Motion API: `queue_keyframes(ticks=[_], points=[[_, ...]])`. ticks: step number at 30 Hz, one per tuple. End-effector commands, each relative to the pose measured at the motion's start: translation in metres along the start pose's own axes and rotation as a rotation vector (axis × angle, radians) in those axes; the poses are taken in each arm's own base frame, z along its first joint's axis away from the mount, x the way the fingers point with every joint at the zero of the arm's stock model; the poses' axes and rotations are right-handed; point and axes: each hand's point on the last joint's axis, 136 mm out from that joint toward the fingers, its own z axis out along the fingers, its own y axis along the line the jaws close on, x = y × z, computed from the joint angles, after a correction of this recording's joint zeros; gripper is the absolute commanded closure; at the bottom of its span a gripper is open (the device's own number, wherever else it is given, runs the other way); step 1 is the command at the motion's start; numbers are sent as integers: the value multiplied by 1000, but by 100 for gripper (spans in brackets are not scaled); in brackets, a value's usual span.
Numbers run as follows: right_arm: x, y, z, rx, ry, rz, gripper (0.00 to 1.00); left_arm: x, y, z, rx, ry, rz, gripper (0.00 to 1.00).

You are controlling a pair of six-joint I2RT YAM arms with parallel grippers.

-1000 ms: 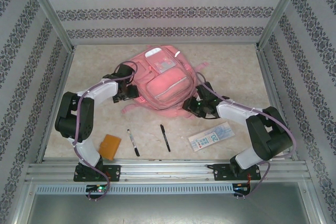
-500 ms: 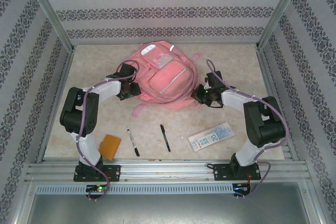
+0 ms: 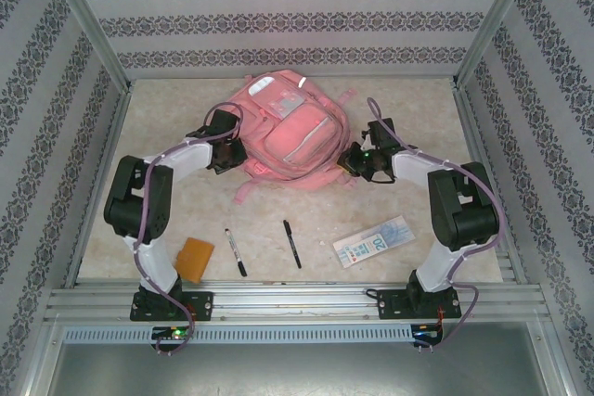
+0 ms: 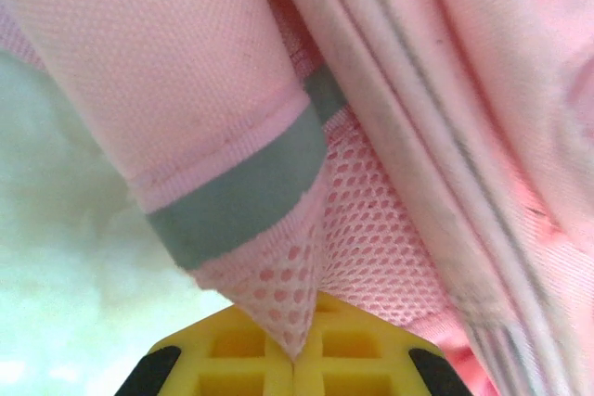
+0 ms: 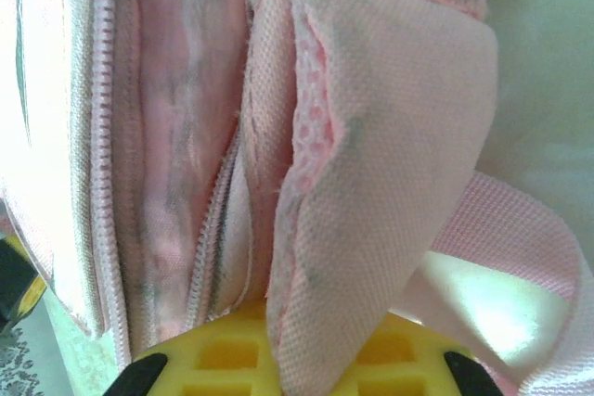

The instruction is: Pack the student bag

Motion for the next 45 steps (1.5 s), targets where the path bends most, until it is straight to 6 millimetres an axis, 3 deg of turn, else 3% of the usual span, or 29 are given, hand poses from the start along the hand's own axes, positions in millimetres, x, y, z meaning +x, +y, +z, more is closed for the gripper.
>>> queue_keyframes(ticks=[1, 6, 11, 13, 16, 20, 22, 24, 26, 27, 28, 30, 32, 41, 45], points=[[-23, 14, -6, -46, -14, -64, 87, 1, -25, -36, 135, -2, -70, 100], [-60, 12, -13, -75, -80, -141, 81, 33, -56, -56, 207, -16, -28, 100], [-70, 7, -29, -33, -147, -171, 58, 52, -81, -63, 267, 19, -69, 100], [-65, 2, -46, 23, -184, -209, 46, 52, -88, -68, 273, 4, -59, 100], [-53, -10, -74, 112, -246, -256, 40, 50, -98, -73, 282, -23, -32, 100], [-23, -13, -106, 133, -301, -334, 36, 47, -103, -77, 286, -43, -73, 100], [1, -4, -116, 89, -328, -399, 37, 51, -107, -77, 300, -27, -102, 100], [36, 22, -112, -13, -304, -528, 40, 55, -112, -76, 311, -4, -108, 100], [81, 58, -98, -126, -274, -761, 39, 62, -120, -75, 332, 26, -101, 100], [98, 65, -92, -112, -280, -872, 30, 66, -123, -75, 341, 40, -99, 100], [112, 74, -84, -94, -314, -996, 14, 69, -125, -74, 350, 54, -96, 100], [128, 88, -71, -119, -386, -1164, 8, 72, -127, -75, 357, 70, -105, 100], [149, 102, -59, -272, -407, -1329, 6, 73, -127, -77, 360, 76, -121, 100], [148, 106, -17, -389, -453, -1394, 12, 75, -138, -86, 421, 90, -166, 100], [139, 105, -4, -425, -459, -1417, 31, 80, -145, -89, 448, 121, -161, 100]])
